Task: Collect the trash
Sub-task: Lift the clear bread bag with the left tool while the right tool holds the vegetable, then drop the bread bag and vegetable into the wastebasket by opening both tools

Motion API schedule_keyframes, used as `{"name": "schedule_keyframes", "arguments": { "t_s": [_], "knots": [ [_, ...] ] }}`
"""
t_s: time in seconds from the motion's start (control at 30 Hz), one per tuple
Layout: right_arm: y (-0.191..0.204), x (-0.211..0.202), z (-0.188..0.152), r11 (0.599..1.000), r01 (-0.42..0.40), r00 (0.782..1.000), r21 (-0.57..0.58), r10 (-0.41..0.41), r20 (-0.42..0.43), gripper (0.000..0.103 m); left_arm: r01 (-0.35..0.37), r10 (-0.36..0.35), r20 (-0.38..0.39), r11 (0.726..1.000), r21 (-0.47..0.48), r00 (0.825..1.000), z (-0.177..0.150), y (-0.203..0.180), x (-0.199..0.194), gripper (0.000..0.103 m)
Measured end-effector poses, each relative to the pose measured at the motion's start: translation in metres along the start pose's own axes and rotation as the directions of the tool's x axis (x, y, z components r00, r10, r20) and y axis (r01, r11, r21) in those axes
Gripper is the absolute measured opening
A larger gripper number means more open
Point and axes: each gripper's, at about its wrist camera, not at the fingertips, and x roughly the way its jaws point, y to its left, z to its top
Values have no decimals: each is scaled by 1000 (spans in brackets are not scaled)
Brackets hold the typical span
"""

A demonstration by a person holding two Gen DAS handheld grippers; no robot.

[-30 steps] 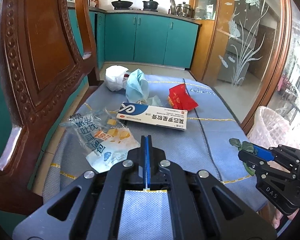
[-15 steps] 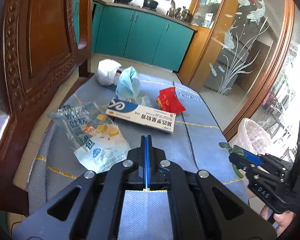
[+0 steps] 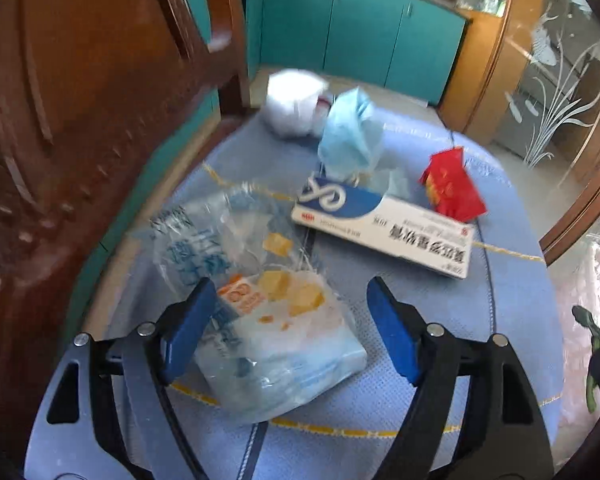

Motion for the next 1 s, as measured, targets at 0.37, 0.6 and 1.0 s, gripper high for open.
{"name": "schedule_keyframes", "arguments": {
  "t_s": [0.37,0.6,1.0],
  "knots": [
    [6,-5,-2,1000,-19,1000,3,19,13,23,9,-9,-7,999,36,1000,-26,6,-5,4],
    [11,-13,-6,1000,-22,1000,-10,22,21,23,-27,17,250,999,39,968,-53,3,-91,2],
    [18,-25,1,999,-28,998,-23,30,55,23,45,-70,416,997,70,907,-61,-12,-158,2]
  ]
}}
